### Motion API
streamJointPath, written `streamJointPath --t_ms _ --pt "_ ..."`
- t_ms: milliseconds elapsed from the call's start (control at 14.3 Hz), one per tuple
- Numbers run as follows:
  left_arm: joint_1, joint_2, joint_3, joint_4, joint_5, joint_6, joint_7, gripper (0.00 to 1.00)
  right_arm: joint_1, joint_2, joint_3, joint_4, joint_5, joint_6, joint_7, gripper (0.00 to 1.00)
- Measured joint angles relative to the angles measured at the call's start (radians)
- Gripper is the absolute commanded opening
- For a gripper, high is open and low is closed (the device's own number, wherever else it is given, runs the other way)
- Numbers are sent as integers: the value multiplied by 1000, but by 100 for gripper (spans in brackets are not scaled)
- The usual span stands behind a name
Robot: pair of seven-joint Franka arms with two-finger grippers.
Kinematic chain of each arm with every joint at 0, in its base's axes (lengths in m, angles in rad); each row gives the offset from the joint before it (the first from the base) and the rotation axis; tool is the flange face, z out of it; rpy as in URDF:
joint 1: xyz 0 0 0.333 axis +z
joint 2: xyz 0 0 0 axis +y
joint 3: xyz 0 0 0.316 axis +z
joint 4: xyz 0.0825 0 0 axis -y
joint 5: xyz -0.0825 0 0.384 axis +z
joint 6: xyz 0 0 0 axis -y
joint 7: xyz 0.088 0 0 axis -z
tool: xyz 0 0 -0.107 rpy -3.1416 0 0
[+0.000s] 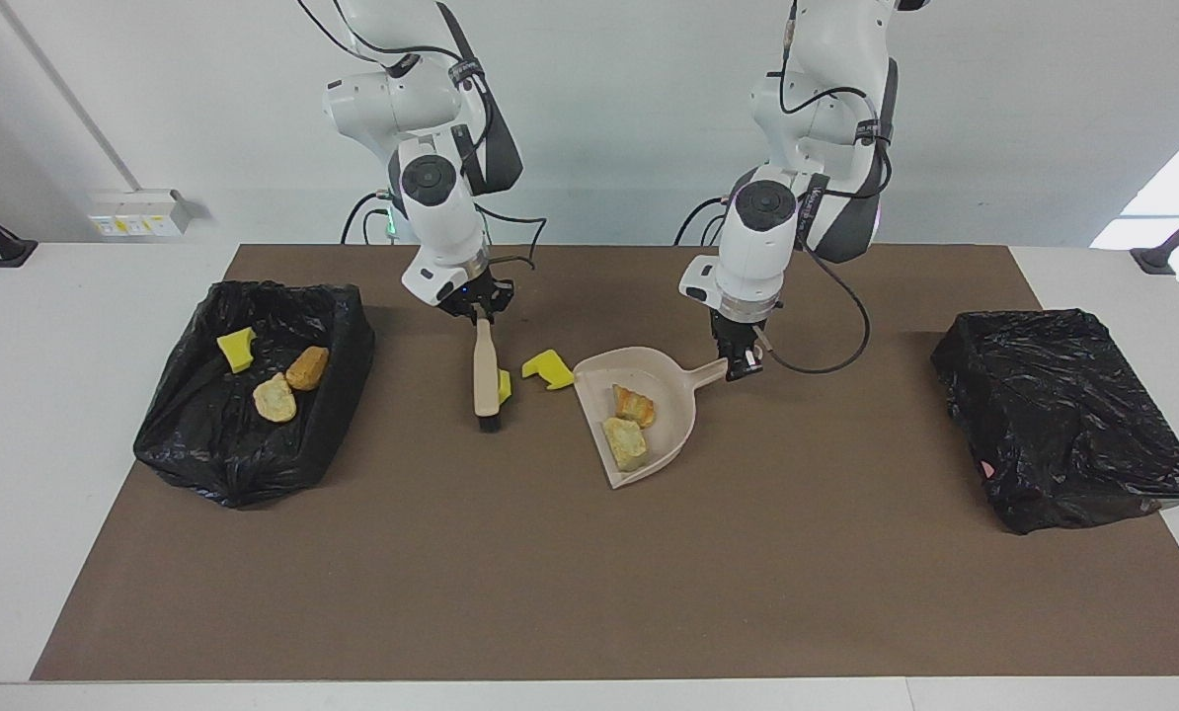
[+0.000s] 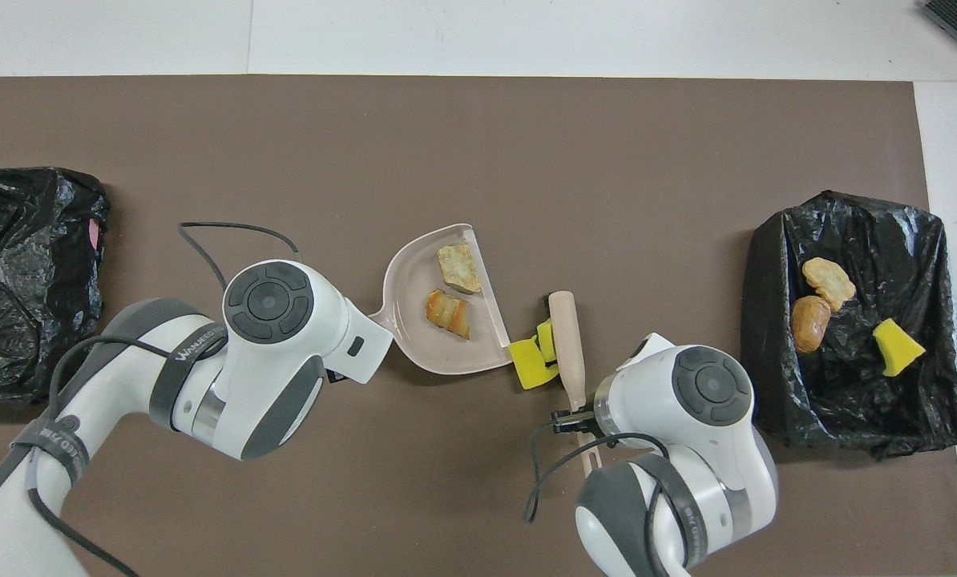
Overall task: Sweep and dump trash in bin
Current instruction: 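Sweep the remaining sponge and crust into the dustpan with the right gripper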
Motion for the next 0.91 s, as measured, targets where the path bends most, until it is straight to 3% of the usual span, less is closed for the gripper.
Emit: streamJointPath --t_ms 490,910 --pt "0 0 1 0 -1 1 0 0 107 121 1 219 258 -3 13 0" --pt "1 0 2 -5 -25 1 -10 0 73 121 -15 340 241 -127 18 0"
